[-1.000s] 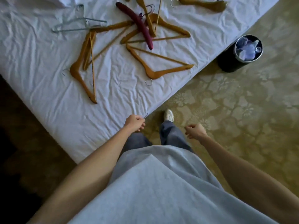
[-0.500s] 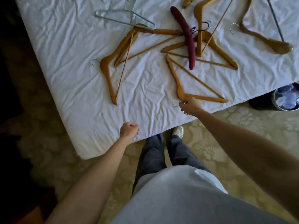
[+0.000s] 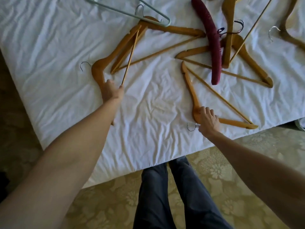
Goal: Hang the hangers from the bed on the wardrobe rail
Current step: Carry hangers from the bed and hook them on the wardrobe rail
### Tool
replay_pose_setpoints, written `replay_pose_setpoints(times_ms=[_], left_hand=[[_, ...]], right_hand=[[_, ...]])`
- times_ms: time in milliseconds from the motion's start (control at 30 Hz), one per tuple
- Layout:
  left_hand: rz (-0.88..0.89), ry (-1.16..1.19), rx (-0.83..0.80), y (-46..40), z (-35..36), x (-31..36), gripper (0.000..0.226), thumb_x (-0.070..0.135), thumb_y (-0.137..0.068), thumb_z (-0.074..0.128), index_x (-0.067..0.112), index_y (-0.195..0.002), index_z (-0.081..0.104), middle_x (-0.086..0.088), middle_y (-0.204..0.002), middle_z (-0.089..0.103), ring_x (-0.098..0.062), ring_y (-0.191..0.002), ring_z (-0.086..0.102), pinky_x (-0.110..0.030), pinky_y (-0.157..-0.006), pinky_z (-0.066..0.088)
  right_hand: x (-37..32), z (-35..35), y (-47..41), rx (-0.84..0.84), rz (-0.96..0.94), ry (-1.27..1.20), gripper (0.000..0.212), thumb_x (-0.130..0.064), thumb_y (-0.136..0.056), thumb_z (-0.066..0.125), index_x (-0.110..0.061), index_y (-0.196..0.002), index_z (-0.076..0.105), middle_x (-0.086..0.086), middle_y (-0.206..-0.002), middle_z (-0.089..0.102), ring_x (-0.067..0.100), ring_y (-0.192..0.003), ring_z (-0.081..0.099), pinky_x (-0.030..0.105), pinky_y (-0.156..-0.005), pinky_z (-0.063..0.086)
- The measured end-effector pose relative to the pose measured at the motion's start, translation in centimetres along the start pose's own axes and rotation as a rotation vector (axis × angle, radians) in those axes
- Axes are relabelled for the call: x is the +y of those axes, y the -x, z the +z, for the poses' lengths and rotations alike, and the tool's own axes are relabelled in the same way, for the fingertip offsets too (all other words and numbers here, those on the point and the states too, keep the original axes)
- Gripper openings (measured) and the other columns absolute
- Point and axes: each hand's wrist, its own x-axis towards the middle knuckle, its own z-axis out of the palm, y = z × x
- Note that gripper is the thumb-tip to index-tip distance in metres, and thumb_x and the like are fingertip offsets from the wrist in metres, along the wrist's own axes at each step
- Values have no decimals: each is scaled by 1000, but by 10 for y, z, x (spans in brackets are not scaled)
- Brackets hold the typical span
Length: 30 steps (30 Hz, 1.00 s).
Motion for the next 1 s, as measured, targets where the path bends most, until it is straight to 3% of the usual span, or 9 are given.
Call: replay_pose_setpoints(times_ms=[100,200,300,433,600,700,867,1000], left_hand=[[99,-37,-50,-20,24,8,42,33,-89,70,9,-123,61,-12,-128,63,-30,-121,58,-39,-100,48],[184,-107,-58,-13,38,12,17,14,-95,56,9,-109,66,-13,-115,70,-34,-109,63,-38,-87,50],[257,-212,-94,21,40,-3,15,15,-97,56,12,-106,68,-14,-108,71,-35,-103,64,-36,-77,47],[276,-477,-232,78,38,-56,25,21,-98,55,16,-117,71,-15,-116,69,-36,-111,63,-40,-86,50],[180,-560,-304,114,25,-113,22,14,-91,63,9,-110,73,-13,-115,66,-32,-111,62,-39,-91,53],[109,-410,-321,122,23,-103,29,15,-87,64,8,-115,71,-14,-120,64,-32,-115,59,-39,-98,49],[-143,32,-326,135,37,-46,44,32,-91,63,6,-126,60,-15,-128,64,-34,-121,58,-39,-97,47],[-368,252,-278,132,72,-19,79,49,-86,71,0,-140,39,-19,-137,58,-37,-124,58,-42,-99,49]], right_hand=[[3,8,-8,59,-8,-70,74,2,-69,78,-10,-132,42,11,-124,55,34,-112,54,44,-87,47],[3,4,-9,23,16,-113,81,-9,-67,84,-10,-136,43,10,-125,53,33,-114,52,43,-89,48],[1,-3,-2,-29,40,-84,74,-21,-67,87,-7,-130,52,10,-123,51,31,-113,49,42,-91,47],[-2,-19,19,-56,58,-251,59,-22,-67,86,-5,-116,59,9,-116,53,30,-109,48,41,-86,47],[-7,-43,49,-81,94,-463,36,-19,-75,82,-12,-101,58,2,-89,62,22,-80,60,23,-58,39],[-14,-58,61,-86,80,-575,31,-17,-84,77,-11,-108,57,-1,-88,63,17,-79,61,15,-59,39],[-47,-71,57,-1,53,-632,28,-12,-81,64,-14,-109,63,-2,-80,63,19,-66,61,38,-59,53],[-86,-65,30,27,-54,-629,27,-11,-85,64,-13,-111,59,7,-91,66,27,-76,64,41,-63,54]])
